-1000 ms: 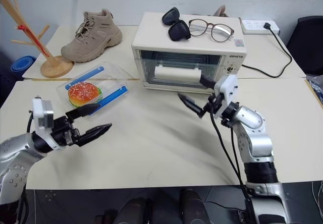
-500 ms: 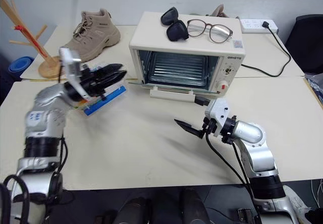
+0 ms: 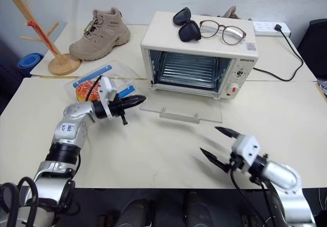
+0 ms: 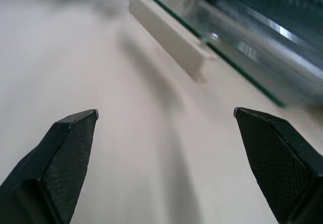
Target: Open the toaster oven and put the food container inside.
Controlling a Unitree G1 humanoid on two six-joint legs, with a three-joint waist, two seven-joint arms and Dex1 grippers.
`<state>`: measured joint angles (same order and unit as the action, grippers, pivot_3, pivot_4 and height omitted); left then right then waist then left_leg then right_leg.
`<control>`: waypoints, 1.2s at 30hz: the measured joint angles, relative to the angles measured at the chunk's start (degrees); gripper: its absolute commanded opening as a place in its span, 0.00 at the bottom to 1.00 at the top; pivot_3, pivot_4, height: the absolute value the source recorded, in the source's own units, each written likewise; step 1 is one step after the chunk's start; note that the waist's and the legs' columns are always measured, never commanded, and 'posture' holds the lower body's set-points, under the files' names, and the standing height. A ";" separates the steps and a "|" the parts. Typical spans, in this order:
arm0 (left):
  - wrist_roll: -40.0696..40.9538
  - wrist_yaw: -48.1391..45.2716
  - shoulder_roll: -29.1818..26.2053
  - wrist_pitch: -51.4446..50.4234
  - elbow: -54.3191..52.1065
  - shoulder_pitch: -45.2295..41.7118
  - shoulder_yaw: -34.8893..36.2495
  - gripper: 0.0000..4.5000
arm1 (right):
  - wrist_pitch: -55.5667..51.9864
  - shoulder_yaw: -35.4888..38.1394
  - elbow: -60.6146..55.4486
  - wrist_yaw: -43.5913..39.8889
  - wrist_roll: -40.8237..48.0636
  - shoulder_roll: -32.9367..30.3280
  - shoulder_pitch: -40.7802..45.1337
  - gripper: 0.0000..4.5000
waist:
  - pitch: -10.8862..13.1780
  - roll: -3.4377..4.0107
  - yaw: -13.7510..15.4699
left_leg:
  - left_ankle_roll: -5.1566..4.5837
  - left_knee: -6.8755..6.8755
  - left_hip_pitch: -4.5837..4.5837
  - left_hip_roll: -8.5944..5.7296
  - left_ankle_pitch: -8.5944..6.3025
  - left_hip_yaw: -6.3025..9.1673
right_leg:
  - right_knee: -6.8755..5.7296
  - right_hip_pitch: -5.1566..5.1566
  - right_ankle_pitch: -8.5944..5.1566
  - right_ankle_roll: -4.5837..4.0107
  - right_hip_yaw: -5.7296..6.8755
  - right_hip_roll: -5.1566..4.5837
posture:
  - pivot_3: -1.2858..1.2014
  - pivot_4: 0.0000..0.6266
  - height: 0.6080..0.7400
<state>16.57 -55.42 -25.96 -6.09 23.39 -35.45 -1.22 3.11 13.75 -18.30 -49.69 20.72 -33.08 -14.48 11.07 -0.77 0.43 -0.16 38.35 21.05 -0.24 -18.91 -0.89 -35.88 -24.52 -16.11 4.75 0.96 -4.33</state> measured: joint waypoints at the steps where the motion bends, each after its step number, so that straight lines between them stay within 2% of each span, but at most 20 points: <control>1: -0.53 0.26 0.10 0.46 -0.38 0.47 -0.19 0.01 | 0.06 1.03 -0.47 0.24 0.29 -0.08 -0.78 1.00 | 0.00 0.00 0.06 | -0.02 0.00 0.00 -0.02 0.00 0.01 | 0.00 0.00 0.02 0.02 -0.03 -0.03 | 0.52 0.24 1.00; 6: -2.65 3.83 1.97 6.04 -2.77 5.63 0.46 0.01 | 0.61 6.86 -1.02 0.51 3.67 -0.27 -0.55 1.00 | -0.03 -0.02 -0.01 | 0.02 -0.08 -0.11 -0.01 0.03 -0.01 | -0.01 0.03 0.02 0.02 -0.08 -0.05 | 0.52 0.24 1.00; 9: -0.93 5.57 2.67 5.83 -8.42 11.00 2.29 0.14 | 1.37 6.12 -0.13 -0.72 6.06 -0.04 4.59 1.00 | -0.04 -0.03 -0.41 | 0.06 -0.09 -0.12 -0.02 0.05 -0.02 | -0.02 0.01 0.02 0.02 -0.10 -0.08 | 0.52 0.24 1.00; 12: 4.77 7.16 2.09 1.56 -18.98 20.25 6.85 0.34 | -2.65 4.05 0.63 -2.64 10.91 -0.14 8.72 1.00 | -0.04 -0.04 -0.78 | 0.12 -0.14 -0.06 0.08 0.07 0.02 | -0.09 -0.03 0.02 0.02 -0.10 -0.07 | 0.52 0.24 1.00; 15: 11.46 12.05 -0.40 -5.51 -30.61 30.35 16.32 0.53 | -4.45 2.06 0.89 -5.11 12.92 -0.39 12.22 1.00 | -0.04 -0.04 -1.11 | 0.14 -0.15 -0.03 0.14 0.04 0.09 | 0.01 -0.03 0.00 -0.02 -0.07 -0.09 | 0.52 0.24 1.00; 18: 20.68 21.89 -1.90 -15.25 -39.81 42.03 33.41 0.77 | -4.72 -0.39 2.27 -7.09 13.41 -0.09 15.83 1.00 | -0.05 -0.06 -0.94 | -0.11 -0.15 -0.04 0.12 -0.10 0.15 | 0.19 0.02 -0.02 -0.04 -0.04 -0.14 | 0.52 0.24 1.00; 19: 21.62 23.01 -1.92 -16.15 -40.47 43.63 35.91 0.80 | -4.66 -0.50 2.38 -7.31 13.49 0.12 16.07 1.00 | -0.05 -0.06 -0.83 | -0.13 -0.15 -0.05 0.12 -0.11 0.15 | 0.21 0.03 -0.02 -0.05 -0.05 -0.15 | 0.52 0.24 1.00; 22: 26.27 28.20 -2.24 -20.04 -41.43 49.86 47.45 0.99 | -3.48 -3.42 3.72 -9.23 13.63 2.27 19.94 1.00 | -0.09 -0.14 -0.30 | -0.15 -0.14 -0.08 0.04 -0.13 0.24 | 0.21 0.10 -0.02 -0.05 0.03 -0.21 | 0.52 0.24 1.00; 23: 27.23 29.54 -2.74 -21.11 -41.15 50.35 49.84 0.99 | -2.98 -4.21 4.00 -9.79 13.63 2.58 20.85 1.00 | -0.09 -0.14 0.05 | -0.16 -0.14 -0.07 0.01 -0.13 0.29 | 0.21 0.10 -0.02 -0.06 0.09 -0.25 | 0.52 0.24 1.00; 25: 29.16 31.77 -4.77 -23.52 -40.66 49.83 52.37 0.99 | -1.64 -4.98 4.49 -10.38 13.31 3.88 22.52 1.00 | -0.12 -0.18 0.85 | -0.15 -0.08 -0.07 -0.01 -0.13 0.36 | 0.21 0.15 -0.02 -0.07 0.14 -0.25 | 0.52 0.24 1.00; 28: 33.06 35.13 -9.90 -31.04 -39.73 45.99 51.92 0.99 | -0.20 -6.56 4.79 -10.66 12.43 4.86 24.01 1.00 | -0.18 -0.29 1.19 | -0.16 -0.08 -0.06 -0.04 -0.12 0.48 | 0.21 0.21 -0.02 -0.07 0.23 -0.30 | 0.52 0.24 1.00; 31: 34.90 39.43 -16.73 -40.02 -33.89 35.81 48.05 0.99 | 0.83 -6.99 5.11 -10.87 11.85 4.97 24.35 1.00 | -0.20 -0.33 0.98 | -0.12 -0.09 -0.05 -0.06 -0.10 0.50 | 0.15 0.18 -0.02 -0.07 0.25 -0.28 | 0.52 0.24 1.00; 36: 36.39 40.20 -24.79 -52.31 -21.03 17.58 39.78 0.99 | 1.52 -7.20 5.25 -9.76 10.69 5.04 24.79 1.00 | -0.26 -0.42 -0.09 | 0.23 -0.19 0.03 -0.06 0.06 0.37 | -0.07 0.03 -0.02 -0.08 0.23 -0.17 | 0.52 0.24 1.00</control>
<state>52.95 -15.22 -50.74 -58.40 2.36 -17.87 38.56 4.63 6.55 -13.05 -59.45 31.40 -28.04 10.31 10.81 -1.19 0.34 0.07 38.16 21.08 -0.29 -18.85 -0.52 -35.95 -24.49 -16.13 4.67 1.18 -4.50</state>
